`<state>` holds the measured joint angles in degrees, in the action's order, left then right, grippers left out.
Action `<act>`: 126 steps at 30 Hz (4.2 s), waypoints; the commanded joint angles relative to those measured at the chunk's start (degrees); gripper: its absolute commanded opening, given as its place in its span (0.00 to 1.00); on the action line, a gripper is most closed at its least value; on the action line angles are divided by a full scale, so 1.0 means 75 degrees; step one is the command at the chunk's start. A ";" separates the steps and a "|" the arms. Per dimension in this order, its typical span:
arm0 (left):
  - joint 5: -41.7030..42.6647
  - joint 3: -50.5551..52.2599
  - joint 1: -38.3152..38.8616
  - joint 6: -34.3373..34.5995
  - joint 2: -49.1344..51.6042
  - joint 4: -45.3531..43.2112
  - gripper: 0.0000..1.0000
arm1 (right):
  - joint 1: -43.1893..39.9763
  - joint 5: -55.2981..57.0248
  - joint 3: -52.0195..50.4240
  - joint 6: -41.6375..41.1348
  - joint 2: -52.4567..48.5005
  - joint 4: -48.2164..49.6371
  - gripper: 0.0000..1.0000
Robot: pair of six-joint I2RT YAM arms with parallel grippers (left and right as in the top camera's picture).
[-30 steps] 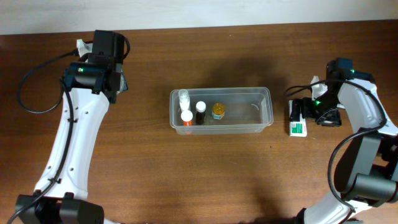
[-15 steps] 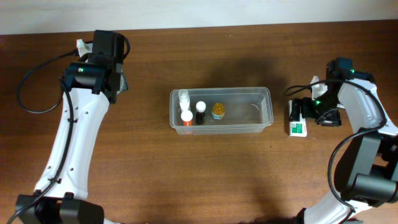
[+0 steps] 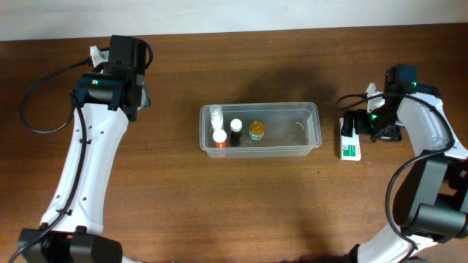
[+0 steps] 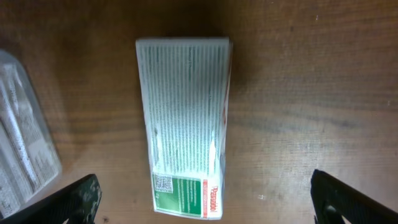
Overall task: Pack container
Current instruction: 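Lower the right gripper and grasp the medicine box by its end, then lift the medicine box and carry it over the container's right end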
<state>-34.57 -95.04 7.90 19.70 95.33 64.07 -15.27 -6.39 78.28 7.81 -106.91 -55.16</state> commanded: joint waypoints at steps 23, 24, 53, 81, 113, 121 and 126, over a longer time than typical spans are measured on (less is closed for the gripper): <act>-0.0108 -0.0119 -0.0026 -0.0006 -0.0184 0.0012 0.99 | 0.0050 -0.0096 -0.1075 0.0382 -0.0737 0.1326 0.99; -0.0108 -0.0119 -0.0026 -0.0006 -0.0184 0.0012 0.99 | 0.0050 -0.0093 -0.1075 0.0382 -0.0790 0.1329 0.99; -0.0105 -0.0119 -0.0026 -0.0006 -0.0184 0.0012 0.99 | 0.0286 0.0143 -0.0391 -0.0041 0.0187 0.0787 0.67; -0.0105 -0.0119 -0.0026 -0.0006 -0.0184 0.0012 0.99 | 0.0286 0.0562 -0.0417 0.0530 -0.1110 0.1023 0.64; -0.0108 -0.0119 -0.0026 -0.0006 -0.0184 0.0012 0.99 | 0.2209 -0.0953 0.4523 0.2180 -0.0361 -0.3617 0.40; -0.0108 -0.0119 -0.0026 -0.0006 -0.0184 0.0012 0.99 | 0.3465 -0.0953 0.4290 0.3829 -0.0364 -0.3739 0.40; -0.0105 -0.0119 -0.0026 -0.0006 -0.0184 0.0012 0.99 | 0.3835 -0.0953 0.4112 0.4864 -0.0399 -0.3803 0.40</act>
<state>-34.54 -95.04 7.90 19.70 95.33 64.10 12.43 -12.40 110.28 36.45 -111.15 -83.42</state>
